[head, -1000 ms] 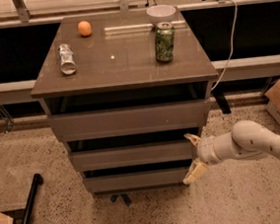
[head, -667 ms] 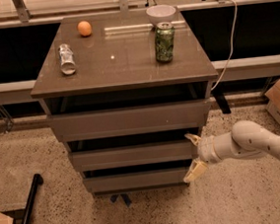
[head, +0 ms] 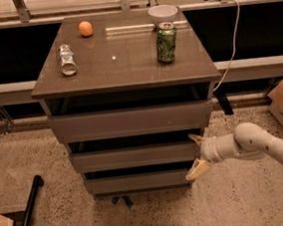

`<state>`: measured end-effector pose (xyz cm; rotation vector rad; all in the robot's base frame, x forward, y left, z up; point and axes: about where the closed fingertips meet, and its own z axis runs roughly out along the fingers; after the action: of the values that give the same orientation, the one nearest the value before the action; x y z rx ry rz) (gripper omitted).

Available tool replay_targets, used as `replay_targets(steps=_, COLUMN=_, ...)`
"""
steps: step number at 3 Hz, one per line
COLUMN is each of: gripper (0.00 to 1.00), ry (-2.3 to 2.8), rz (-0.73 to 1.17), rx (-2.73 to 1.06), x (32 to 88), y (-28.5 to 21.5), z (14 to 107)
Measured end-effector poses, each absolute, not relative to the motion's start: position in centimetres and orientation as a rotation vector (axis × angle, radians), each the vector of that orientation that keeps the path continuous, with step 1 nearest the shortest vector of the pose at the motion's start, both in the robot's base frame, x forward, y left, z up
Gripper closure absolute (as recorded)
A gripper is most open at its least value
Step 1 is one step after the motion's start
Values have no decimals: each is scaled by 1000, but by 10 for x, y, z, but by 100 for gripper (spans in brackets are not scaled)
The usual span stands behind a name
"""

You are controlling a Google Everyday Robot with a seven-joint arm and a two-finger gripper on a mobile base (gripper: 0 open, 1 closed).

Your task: Open middle drawer

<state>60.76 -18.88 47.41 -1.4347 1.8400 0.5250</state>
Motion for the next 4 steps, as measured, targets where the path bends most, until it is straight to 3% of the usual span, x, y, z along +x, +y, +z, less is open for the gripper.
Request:
replay_targets(steps=3, gripper=0, ry=1805, rz=656, rx=-1375, x=630, y=-156, z=439)
replay_targets(steps=4, gripper=26, ry=1835, rz=697, rx=-1335, x=611, y=-147, z=437)
